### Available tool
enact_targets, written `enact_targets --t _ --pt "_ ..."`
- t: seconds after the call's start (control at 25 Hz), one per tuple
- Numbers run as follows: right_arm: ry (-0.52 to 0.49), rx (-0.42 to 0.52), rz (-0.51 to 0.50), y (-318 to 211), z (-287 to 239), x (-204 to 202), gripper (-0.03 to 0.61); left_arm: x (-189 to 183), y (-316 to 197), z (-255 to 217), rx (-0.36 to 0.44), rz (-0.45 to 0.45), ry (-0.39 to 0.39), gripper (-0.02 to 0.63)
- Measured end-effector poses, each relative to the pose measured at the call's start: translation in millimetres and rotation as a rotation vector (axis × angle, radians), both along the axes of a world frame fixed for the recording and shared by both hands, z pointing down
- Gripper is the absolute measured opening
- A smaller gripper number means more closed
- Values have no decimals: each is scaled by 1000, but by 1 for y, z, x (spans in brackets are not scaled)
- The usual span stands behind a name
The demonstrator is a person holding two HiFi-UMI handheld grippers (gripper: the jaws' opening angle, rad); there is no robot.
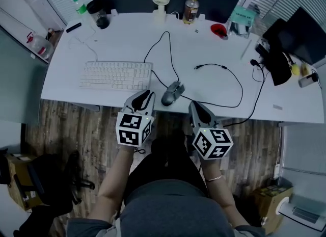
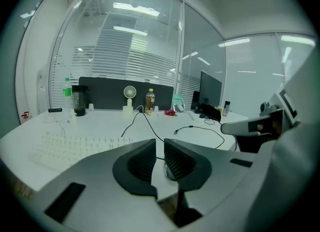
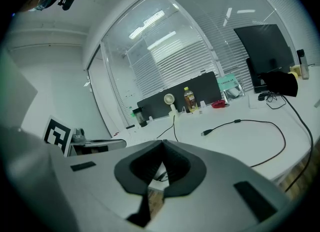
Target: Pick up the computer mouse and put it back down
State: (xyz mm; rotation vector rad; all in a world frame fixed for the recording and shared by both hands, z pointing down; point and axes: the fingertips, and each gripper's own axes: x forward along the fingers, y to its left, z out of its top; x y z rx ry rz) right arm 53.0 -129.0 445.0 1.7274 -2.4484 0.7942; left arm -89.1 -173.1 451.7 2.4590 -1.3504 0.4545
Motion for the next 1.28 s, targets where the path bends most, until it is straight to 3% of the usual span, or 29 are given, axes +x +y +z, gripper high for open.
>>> enact_targets --t 0.2,0.68,1.28 --pt "-6 8 -3 5 -4 -9 3 -15 7 -5 23 -16 10 37" --pt "73 42 -9 21 -10 -18 0 -44 26 -20 34 -76 131 32" --pt "121 64 23 32 -16 -16 0 -49 40 -25 48 -50 160 32"
